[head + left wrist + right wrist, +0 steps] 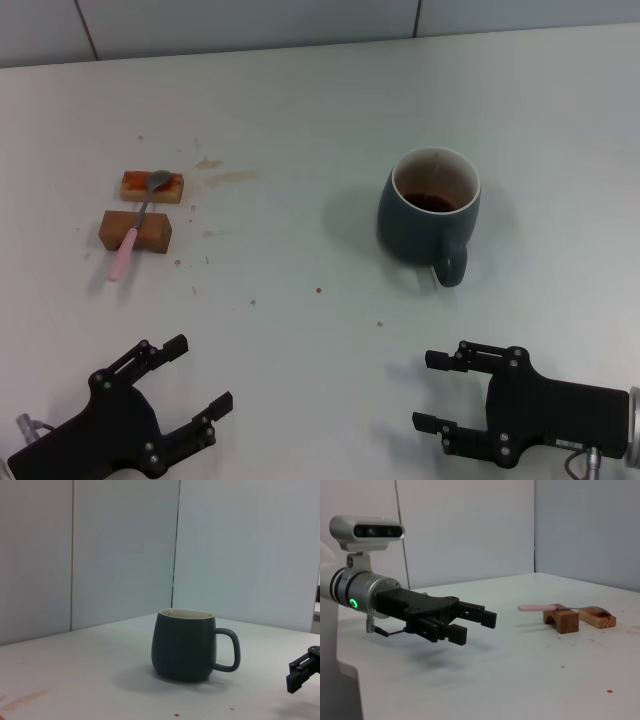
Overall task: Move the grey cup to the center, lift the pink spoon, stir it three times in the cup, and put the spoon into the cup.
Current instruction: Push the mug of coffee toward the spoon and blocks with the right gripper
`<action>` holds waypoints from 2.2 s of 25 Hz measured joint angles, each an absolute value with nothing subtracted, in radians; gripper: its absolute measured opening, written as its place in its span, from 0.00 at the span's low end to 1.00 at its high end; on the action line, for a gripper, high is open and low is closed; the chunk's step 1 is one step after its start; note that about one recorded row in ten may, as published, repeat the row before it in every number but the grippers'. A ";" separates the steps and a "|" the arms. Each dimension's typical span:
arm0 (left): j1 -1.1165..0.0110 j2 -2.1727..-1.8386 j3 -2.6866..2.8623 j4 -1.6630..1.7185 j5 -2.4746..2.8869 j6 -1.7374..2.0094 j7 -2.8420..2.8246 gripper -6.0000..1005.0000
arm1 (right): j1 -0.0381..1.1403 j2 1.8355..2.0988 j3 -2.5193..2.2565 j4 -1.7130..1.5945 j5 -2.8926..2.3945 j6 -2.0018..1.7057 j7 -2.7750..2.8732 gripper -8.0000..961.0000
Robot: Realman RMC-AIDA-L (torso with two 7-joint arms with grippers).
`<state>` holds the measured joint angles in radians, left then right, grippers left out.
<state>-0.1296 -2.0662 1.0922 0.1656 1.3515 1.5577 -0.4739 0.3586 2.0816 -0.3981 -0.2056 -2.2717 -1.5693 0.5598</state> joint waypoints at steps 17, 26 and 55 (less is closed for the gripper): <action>-0.126 -2.065 1.092 0.166 1.351 1.561 -0.474 0.81 | 0.356 2.082 -0.399 -0.206 -2.272 -1.576 0.559 0.70; -0.126 -2.066 1.092 0.166 1.351 1.560 -0.474 0.81 | 0.355 2.082 -0.392 -0.204 -2.270 -1.576 0.555 0.70; -0.126 -2.065 1.070 0.167 1.341 1.594 -0.463 0.81 | 0.458 2.083 -0.180 -0.031 -1.724 -1.156 0.134 0.06</action>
